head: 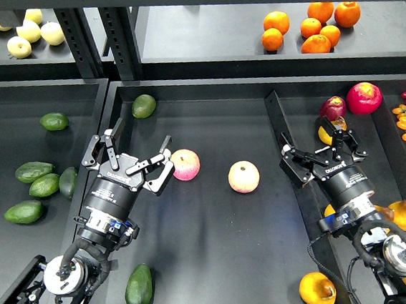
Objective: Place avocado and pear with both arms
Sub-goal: 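Lift the left gripper off the pink apple and swing it toward the avocados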
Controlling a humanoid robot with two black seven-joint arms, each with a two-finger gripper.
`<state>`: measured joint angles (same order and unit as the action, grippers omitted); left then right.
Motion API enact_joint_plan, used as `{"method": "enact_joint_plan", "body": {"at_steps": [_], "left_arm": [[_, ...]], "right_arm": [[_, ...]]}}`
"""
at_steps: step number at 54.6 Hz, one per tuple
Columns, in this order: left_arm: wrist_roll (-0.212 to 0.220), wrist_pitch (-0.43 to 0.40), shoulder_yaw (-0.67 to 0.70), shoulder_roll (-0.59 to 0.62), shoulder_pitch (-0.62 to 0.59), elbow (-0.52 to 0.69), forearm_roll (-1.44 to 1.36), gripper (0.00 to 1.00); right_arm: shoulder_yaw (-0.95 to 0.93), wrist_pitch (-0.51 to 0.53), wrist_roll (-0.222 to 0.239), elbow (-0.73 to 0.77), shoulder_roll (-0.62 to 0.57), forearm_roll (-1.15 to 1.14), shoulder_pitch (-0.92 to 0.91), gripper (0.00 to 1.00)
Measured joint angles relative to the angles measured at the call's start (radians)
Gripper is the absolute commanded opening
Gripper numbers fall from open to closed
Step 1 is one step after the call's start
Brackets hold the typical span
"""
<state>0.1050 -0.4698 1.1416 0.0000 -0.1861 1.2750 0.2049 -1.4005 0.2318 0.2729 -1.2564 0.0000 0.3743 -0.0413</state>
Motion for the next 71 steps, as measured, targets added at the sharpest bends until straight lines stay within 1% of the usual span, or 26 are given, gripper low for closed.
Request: {"method": "enact_joint_plan", "body": {"at_steps": [20, 22, 28, 33, 56, 64, 68, 71], "left_arm": [[0.011, 0.006, -0.007, 0.000, -0.027, -0.014, 0.001, 1.00], [0.018, 0.004, -0.009, 0.000, -0.028, -0.014, 0.002, 1.00], [0.062, 0.000, -0.011, 0.000, -0.029, -0.014, 0.003, 1.00], [0.083, -0.001, -0.011, 0.000, -0.029, -0.014, 0.001, 1.00], [0.091, 0.002, -0.019, 0.000, -0.031, -0.016, -0.002, 1.00], [0.097, 0.005, -0.030, 0.000, -0.048, -0.017, -0.018, 1.00], [0.114, 0.005, -0.036, 0.000, -0.066, -0.017, -0.040, 1.00], [0.139, 0.005, -0.041, 0.000, -0.085, -0.021, -0.066, 1.00]], "right_arm": [[-0.005, 0.001, 0.000, 0.000, 0.000, 0.000, -0.002, 1.00], [-0.006, 0.001, 0.000, 0.000, 0.000, 0.000, -0.002, 1.00], [-0.010, 0.000, 0.000, 0.000, 0.000, 0.000, -0.002, 1.00], [-0.012, -0.001, 0.000, 0.000, 0.000, 0.000, -0.002, 1.00], [-0.015, -0.003, 0.000, -0.006, 0.000, 0.000, 0.003, 1.00], [-0.015, -0.007, 0.000, -0.011, 0.000, 0.000, 0.004, 1.00], [-0.015, -0.012, 0.000, -0.013, 0.000, 0.000, 0.004, 1.00], [-0.015, -0.014, 0.000, -0.014, 0.000, 0.000, 0.001, 1.00]]}}
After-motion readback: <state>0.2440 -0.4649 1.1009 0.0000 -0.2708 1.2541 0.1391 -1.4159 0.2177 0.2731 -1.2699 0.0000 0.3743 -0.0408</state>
